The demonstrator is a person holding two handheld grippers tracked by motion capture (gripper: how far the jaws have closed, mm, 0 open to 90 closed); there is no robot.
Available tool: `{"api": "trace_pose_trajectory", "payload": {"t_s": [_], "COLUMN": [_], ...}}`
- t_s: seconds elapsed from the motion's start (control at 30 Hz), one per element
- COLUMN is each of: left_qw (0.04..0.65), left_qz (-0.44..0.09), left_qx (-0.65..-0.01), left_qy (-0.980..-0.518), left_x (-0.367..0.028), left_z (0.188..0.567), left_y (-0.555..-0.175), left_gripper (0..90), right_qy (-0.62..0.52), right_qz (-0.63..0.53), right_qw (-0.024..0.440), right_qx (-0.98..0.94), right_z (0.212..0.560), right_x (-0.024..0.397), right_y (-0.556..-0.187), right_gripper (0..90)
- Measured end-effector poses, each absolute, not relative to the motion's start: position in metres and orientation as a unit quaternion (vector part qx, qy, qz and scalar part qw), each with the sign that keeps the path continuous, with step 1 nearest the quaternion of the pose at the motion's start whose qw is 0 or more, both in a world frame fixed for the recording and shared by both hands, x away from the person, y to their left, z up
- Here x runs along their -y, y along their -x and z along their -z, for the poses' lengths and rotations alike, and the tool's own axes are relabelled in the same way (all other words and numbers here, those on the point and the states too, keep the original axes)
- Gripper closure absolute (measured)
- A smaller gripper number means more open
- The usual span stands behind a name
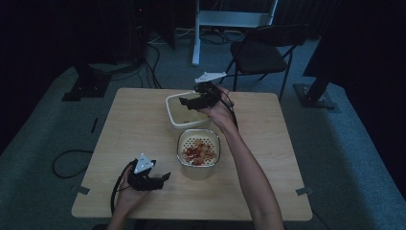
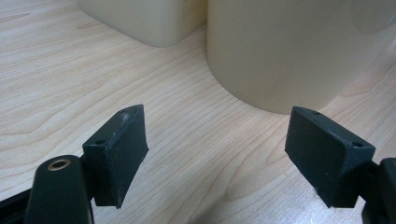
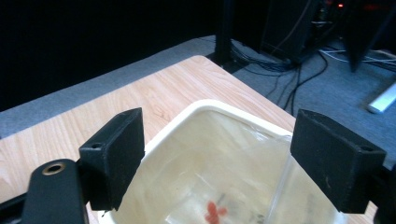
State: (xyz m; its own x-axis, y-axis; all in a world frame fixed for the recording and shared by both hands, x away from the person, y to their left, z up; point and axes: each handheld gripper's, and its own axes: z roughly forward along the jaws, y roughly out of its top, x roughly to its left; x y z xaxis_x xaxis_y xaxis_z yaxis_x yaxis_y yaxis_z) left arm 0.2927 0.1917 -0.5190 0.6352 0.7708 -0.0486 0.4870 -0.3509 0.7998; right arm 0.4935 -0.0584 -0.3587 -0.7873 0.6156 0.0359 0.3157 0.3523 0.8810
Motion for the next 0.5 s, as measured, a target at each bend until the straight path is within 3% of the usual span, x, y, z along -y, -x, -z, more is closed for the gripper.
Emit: {"api": "trace_pose_trajectory", "payload": {"t_s": [0.27, 0.5], "left_qw": [0.414, 0.412], "left_qz": [-0.171, -0.172], "left_qx": [-0.394, -0.397], "left_qy": [-0.803, -0.802], "left_x": [-0.192, -0.191], "left_z": [0.519, 0.52], "left_y": [-0.293, -0.294], "left_gripper": [21.8, 21.7], "right_qy": [-0.3, -0.342], "right_qz": [-0.493, -0.45], "right_qw": [0.183, 0.244], "right_qx": [-0.796, -0.788], "right_z": [0.356, 0.387], "right_x": [0.088, 0.135], "right_y": [-0.479, -0.448], "right_gripper": [19.5, 23.1]}}
